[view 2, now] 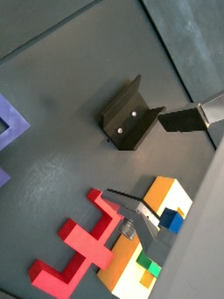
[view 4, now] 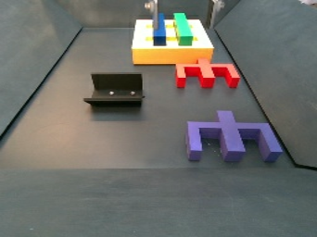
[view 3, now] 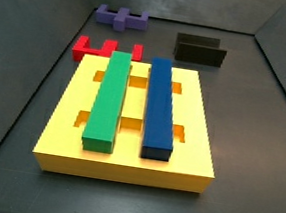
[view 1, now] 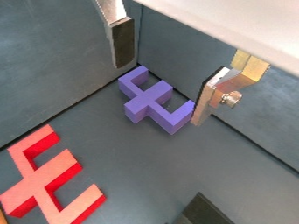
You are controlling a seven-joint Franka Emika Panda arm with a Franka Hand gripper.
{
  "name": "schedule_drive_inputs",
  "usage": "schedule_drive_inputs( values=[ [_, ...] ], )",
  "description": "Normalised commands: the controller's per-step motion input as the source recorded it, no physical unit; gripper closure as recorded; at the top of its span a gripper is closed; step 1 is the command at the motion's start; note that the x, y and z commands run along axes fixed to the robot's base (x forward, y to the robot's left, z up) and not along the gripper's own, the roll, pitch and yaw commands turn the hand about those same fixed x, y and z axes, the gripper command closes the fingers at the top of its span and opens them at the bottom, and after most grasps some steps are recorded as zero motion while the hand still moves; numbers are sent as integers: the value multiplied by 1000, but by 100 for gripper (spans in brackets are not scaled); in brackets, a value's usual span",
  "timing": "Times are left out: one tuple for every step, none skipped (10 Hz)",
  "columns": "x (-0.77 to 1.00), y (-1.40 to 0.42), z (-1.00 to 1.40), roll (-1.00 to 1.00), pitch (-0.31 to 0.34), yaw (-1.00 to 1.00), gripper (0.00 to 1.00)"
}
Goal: Pick up the purple object. Move up. Place the purple object on the fixture. Regrasp the purple object. Move to above the board. Insert the purple object.
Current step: Pick up the purple object.
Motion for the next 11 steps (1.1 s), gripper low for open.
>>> schedule_drive_inputs(
  values=[
    [0, 0, 0, -7, 0, 0, 0],
    [0, 0, 0, -11, 0, 0, 0],
    [0, 17, -11, -4, 0, 0, 0],
    [0, 94, -134, 0, 0, -9, 0],
    [-94, 171, -383, -11, -23, 0, 0],
    [-254, 223, -574, -33, -121, 0, 0],
    [-337, 234, -566, -46, -130, -63, 0],
    [-483, 197, -489, -17, -140, -114, 0],
    [-546, 177, -429, 0, -143, -114, 0],
    [-534, 189, -431, -10, -156, -154, 0],
    [-503, 231, -449, -34, -140, -174, 0]
  ],
)
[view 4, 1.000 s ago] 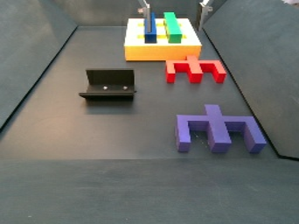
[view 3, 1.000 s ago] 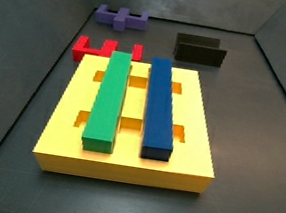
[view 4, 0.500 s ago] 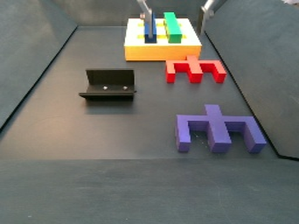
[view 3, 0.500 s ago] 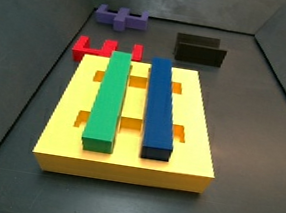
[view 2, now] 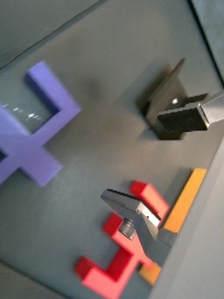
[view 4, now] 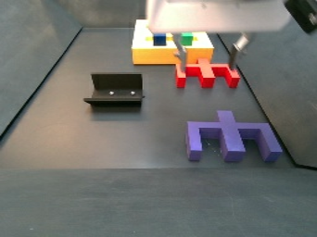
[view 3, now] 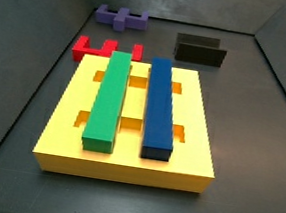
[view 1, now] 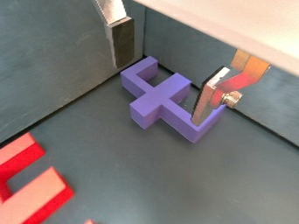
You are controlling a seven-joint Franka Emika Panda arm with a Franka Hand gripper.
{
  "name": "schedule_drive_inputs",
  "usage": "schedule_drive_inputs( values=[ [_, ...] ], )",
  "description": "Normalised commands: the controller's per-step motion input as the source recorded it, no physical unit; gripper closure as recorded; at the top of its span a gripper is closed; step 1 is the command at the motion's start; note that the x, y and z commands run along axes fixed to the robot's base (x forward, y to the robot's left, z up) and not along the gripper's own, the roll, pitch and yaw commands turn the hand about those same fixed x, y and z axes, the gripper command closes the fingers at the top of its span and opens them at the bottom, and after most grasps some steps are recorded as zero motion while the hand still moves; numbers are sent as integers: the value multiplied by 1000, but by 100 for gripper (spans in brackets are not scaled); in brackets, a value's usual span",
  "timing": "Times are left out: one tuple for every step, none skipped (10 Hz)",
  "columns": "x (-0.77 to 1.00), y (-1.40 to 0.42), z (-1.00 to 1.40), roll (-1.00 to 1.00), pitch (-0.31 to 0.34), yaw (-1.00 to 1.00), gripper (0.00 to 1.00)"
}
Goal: Pick up the purple object. Move up. Place the purple object on the fixture. Regrasp the purple object. Move to above the board. Insert the purple object.
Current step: Pick up the purple object.
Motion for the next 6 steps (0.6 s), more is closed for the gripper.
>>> schedule_drive_inputs(
  values=[
    [-526, 229, -457, -46, -154, -180, 0],
    [-431, 183, -383, -37, -154, -117, 0],
    [-354, 166, -394, -39, -147, -77, 0],
    [-311, 177, -417, -59, -149, -51, 0],
    [-206, 143, -417, -63, -136, 0, 0],
    [-20, 97, -474, -50, -86, 0, 0]
  ],
)
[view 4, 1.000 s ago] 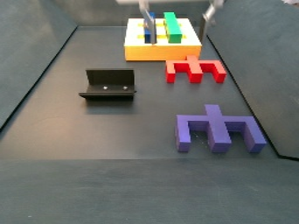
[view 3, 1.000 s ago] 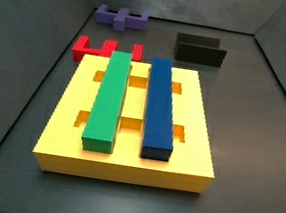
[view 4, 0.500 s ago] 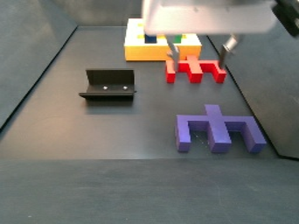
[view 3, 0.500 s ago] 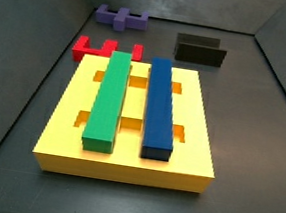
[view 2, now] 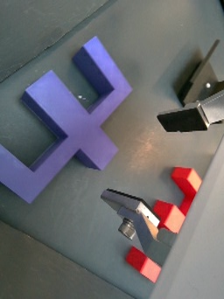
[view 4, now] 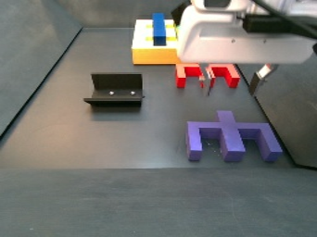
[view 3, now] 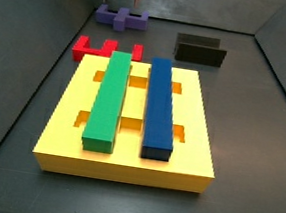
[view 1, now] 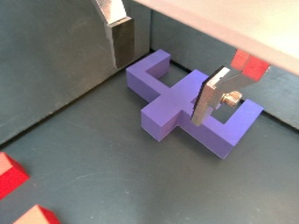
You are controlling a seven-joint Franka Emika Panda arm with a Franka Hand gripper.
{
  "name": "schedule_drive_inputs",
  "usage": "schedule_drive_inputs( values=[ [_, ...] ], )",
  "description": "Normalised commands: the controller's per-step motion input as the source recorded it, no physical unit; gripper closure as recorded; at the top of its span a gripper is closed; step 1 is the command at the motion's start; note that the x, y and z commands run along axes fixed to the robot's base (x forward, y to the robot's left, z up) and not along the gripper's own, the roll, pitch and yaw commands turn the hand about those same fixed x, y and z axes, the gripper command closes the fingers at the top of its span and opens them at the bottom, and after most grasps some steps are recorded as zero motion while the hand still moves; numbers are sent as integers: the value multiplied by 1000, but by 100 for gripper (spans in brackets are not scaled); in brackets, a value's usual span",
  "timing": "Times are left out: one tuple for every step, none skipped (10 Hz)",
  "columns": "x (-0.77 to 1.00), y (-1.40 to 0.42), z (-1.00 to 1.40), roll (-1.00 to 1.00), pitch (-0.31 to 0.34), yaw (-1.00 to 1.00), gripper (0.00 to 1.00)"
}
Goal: Pick up the purple object. Move up. Place the purple object on the fixture. Regrasp the purple object. Move to above the board. Insert the purple object.
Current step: Pick up the purple object.
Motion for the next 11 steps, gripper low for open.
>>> schedule_drive_inputs(
  values=[
    [0, 94, -523, -54, -79, 0, 0],
    [-9, 97, -514, -61, -77, 0, 0],
    [-40, 120, -497, -77, -81, 0, 0],
    [-97, 157, -469, -121, -96, -43, 0],
    [-37, 126, -426, -150, -94, -43, 0],
    [-6, 111, -414, -176, -100, -37, 0],
    [0, 80, -380, -189, -99, -17, 0],
    [0, 60, -363, -199, -96, -14, 0],
    [0, 89, -374, -174, -90, -31, 0],
    [0, 94, -120, -136, -27, -29, 0],
    [0, 0, 0, 0, 0, 0, 0]
  ],
)
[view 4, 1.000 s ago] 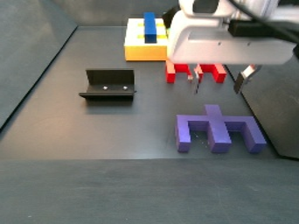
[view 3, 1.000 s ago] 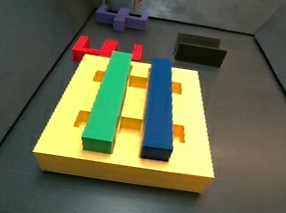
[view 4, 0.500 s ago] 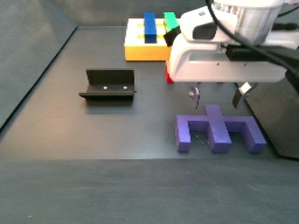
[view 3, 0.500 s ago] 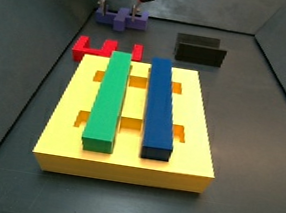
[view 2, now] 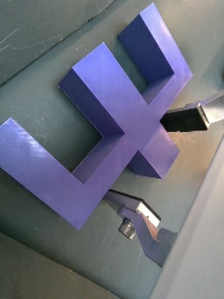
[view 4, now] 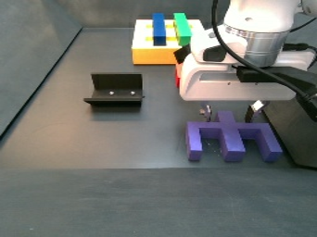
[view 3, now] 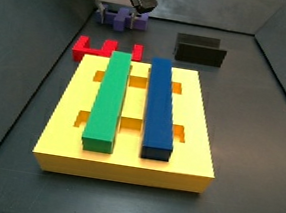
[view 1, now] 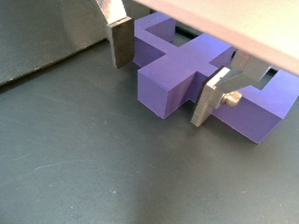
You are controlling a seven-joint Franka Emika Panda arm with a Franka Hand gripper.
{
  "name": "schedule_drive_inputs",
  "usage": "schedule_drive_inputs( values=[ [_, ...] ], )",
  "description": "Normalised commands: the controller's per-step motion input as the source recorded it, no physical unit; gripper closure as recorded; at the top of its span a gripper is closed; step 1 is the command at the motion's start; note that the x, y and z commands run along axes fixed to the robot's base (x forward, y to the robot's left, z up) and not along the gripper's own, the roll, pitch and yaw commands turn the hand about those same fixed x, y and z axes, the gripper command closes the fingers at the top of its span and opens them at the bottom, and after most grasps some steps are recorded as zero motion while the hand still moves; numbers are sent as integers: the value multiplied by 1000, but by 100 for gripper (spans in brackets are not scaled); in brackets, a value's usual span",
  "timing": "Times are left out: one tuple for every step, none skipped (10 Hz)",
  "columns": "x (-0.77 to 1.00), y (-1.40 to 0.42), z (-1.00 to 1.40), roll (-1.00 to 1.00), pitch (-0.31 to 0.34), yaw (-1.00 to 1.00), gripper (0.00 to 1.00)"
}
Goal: Pick up the purple object. Move up. Place the purple object on the fixture. Regrasp the purple object. Move to above the board. Insert the purple object.
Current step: Pick up the purple object.
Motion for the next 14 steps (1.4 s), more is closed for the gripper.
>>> schedule_drive_inputs(
  values=[
    [0, 0, 0, 0, 0, 0, 100],
    [0, 0, 0, 0, 0, 0, 100],
    [0, 0, 0, 0, 0, 0, 100],
    [0, 0, 0, 0, 0, 0, 100],
    [0, 0, 0, 0, 0, 0, 100],
    [0, 0, 0, 0, 0, 0, 100],
    [0, 0, 0, 0, 0, 0, 100],
    [0, 0, 0, 0, 0, 0, 100],
    [0, 0, 0, 0, 0, 0, 100],
    [0, 0, 0, 0, 0, 0, 100],
    [0, 0, 0, 0, 0, 0, 100],
    [0, 0, 0, 0, 0, 0, 100],
    [0, 0, 0, 0, 0, 0, 100],
    [0, 0, 0, 0, 0, 0, 100]
  ],
)
